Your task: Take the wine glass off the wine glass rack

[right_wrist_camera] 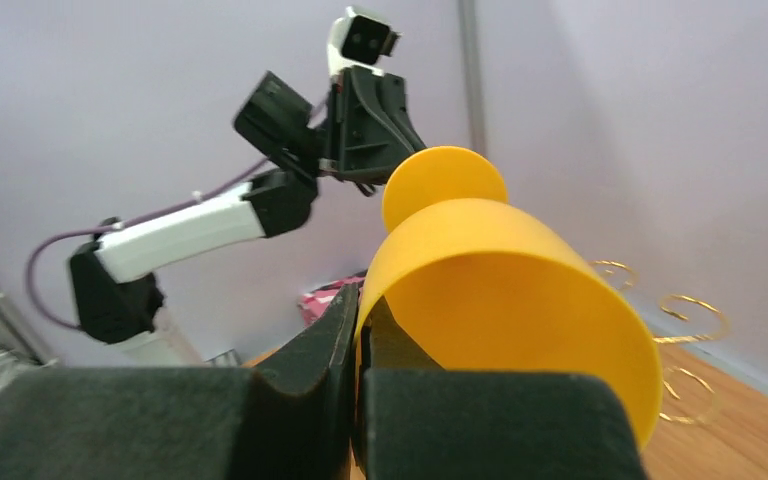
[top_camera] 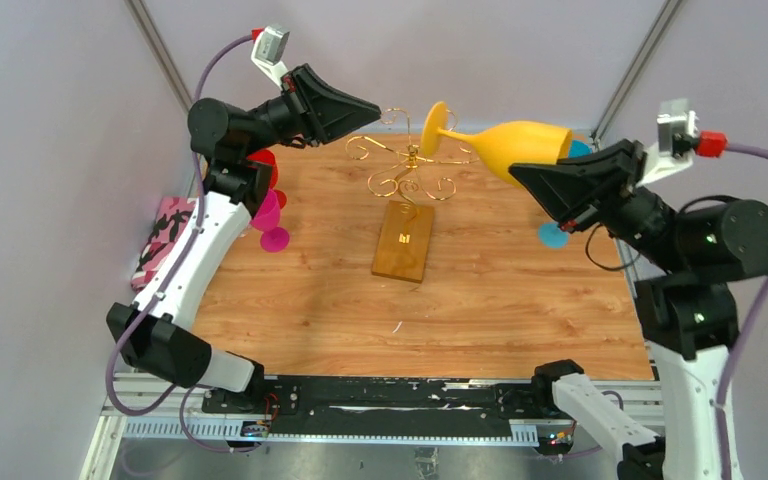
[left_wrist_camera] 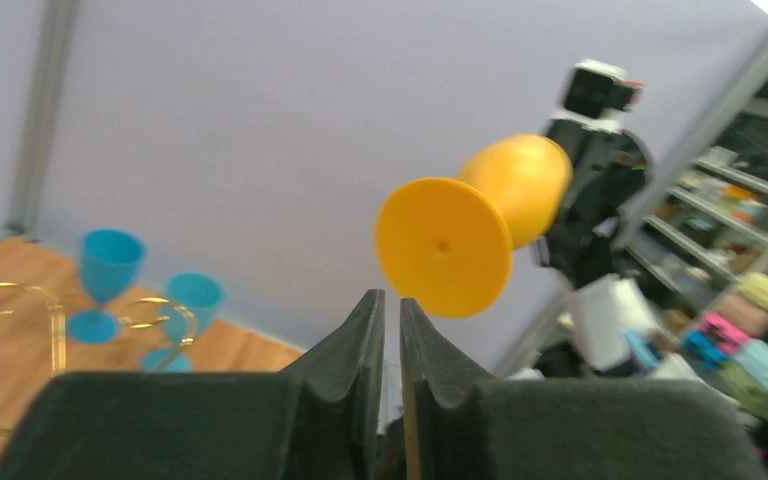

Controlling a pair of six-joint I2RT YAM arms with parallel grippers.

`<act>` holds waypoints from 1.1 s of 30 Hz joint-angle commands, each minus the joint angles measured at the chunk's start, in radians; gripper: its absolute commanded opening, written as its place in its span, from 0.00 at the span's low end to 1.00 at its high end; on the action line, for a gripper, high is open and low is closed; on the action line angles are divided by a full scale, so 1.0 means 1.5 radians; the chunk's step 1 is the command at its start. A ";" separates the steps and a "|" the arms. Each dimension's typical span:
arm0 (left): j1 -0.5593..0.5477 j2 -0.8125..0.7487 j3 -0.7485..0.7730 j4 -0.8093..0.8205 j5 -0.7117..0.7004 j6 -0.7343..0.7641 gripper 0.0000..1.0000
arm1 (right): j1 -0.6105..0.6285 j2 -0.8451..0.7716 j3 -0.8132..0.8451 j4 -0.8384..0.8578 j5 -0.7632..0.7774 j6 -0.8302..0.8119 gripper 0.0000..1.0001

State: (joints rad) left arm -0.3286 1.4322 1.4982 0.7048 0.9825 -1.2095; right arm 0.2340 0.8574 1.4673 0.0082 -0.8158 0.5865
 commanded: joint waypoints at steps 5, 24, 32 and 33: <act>-0.043 -0.014 0.244 -0.899 -0.583 0.544 0.00 | 0.002 -0.028 0.125 -0.499 0.317 -0.237 0.00; -0.062 -0.160 0.079 -1.022 -0.889 0.513 0.00 | 0.081 0.090 -0.125 -0.612 0.592 -0.271 0.00; -0.063 -0.178 0.072 -1.023 -0.940 0.530 0.00 | 0.147 0.233 -0.144 -0.538 0.680 -0.267 0.00; -0.063 -0.180 0.073 -1.023 -0.947 0.534 0.00 | 0.148 0.251 -0.141 -0.530 0.693 -0.267 0.00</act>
State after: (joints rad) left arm -0.4160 1.1938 1.6154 -0.8200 -0.3519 -0.4332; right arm 0.4404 1.1725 1.2694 -0.8551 0.1165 0.1864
